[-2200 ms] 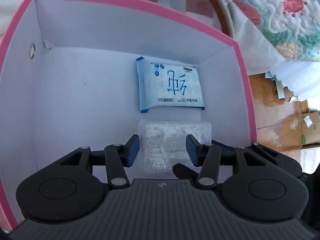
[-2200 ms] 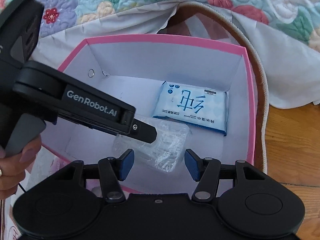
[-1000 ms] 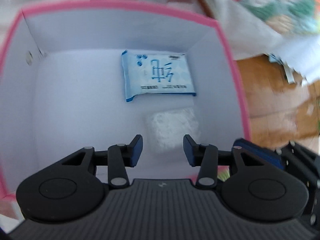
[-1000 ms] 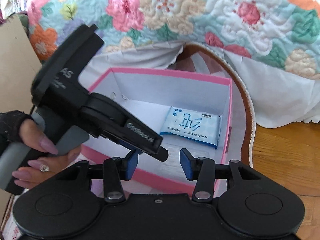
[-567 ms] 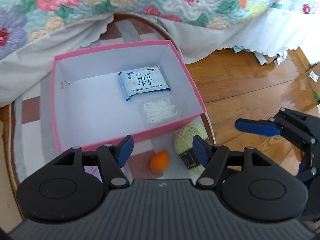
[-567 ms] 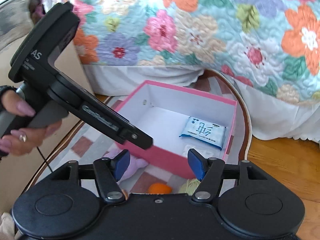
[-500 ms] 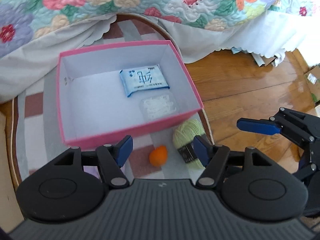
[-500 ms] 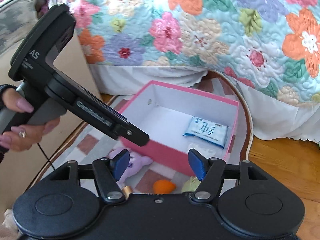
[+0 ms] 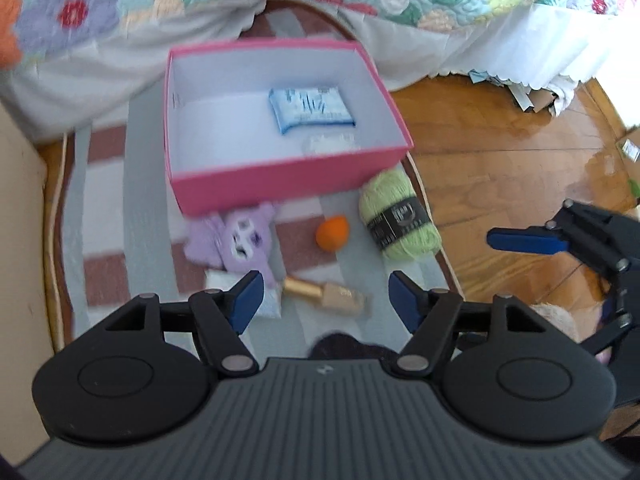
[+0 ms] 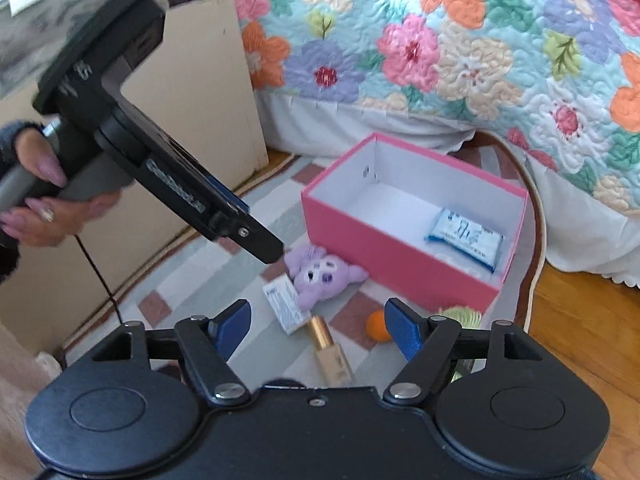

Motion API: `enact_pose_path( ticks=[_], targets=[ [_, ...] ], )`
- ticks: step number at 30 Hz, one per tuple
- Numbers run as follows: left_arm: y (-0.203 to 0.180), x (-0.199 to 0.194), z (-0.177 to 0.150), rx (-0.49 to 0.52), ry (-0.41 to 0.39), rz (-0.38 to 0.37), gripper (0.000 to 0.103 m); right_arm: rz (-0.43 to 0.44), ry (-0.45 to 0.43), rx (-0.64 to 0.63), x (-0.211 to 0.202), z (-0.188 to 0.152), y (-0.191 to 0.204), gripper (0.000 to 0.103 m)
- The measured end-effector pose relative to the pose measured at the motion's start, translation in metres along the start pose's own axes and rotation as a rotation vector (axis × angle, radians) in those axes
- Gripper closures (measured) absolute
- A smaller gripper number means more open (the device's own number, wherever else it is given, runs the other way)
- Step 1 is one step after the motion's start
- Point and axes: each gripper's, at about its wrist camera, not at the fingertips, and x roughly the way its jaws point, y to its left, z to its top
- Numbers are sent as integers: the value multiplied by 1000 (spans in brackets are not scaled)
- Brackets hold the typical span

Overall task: Organize objects
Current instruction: 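Withdraw the left tool and move it toward the gold-capped foundation bottle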

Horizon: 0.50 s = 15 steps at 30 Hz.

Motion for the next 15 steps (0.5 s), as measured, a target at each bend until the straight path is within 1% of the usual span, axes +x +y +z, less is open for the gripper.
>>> enact_pose_path(
  ticks=[2,5,9,11,12,14,15],
  targets=[
    [0,0,-6,-17,3,-36,35,-5,3,-28,1,-8,7,24],
    [-6,5,-14,-2,7,-24,34,19,7,-43,6,-18,13,21],
    [-8,18,-22,3,26,-35,33,46,18,-58,21,-29,15,20],
    [-10,25,-22,10,17,-7,33,74,-20,-93,29,-36,14,16],
    [-11,29,-21,22,7,-1,33,78,-36,-108,34,-40,13,12],
    [-12,38,-19,29,-12,-4,28,81,-54,-139,45,-46,11,12],
    [-12,42,-19,24,-13,-14,27,79,-49,-153,52,-48,9,12]
  ],
)
